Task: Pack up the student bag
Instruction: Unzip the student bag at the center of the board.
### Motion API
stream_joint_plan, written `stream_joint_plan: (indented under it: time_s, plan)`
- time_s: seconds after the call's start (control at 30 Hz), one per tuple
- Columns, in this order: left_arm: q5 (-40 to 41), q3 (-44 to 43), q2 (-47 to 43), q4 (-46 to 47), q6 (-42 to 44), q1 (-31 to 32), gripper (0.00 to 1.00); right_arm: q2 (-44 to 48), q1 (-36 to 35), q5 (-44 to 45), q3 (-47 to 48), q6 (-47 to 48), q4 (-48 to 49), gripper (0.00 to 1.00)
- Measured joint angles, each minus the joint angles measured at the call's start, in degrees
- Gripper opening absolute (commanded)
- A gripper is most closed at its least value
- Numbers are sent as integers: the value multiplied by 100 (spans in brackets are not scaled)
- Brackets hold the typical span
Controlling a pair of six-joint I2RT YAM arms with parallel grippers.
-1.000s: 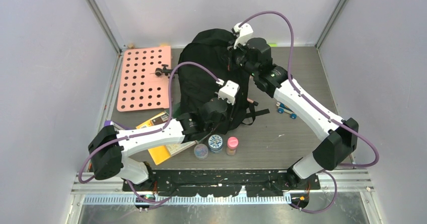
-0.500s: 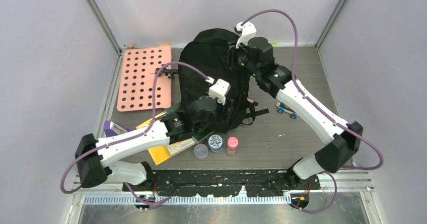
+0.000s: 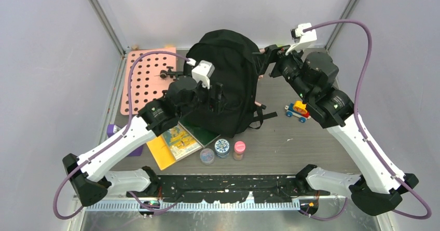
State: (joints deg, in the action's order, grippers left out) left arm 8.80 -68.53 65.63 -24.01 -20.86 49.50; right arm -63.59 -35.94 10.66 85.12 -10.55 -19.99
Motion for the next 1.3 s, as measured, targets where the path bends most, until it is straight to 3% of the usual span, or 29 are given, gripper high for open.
stream_joint_plan:
  time_s: [0.5, 0.73, 1.0, 1.3]
  plan:
    - [-699, -1252, 1740, 1209, 184, -291, 58, 586, 0, 354, -1753, -527, -236, 81]
    - [-466, -1419, 2017, 1482, 313, -350, 49, 750, 0, 339, -1915, -715, -227, 80]
    - [-391, -1827, 2243, 1764, 380, -387, 48, 763, 0, 341, -1958, -743, -229, 79]
    - [-376, -2262, 2653, 1738, 562, -387, 35, 763, 0, 339, -1958, -741, -229, 79]
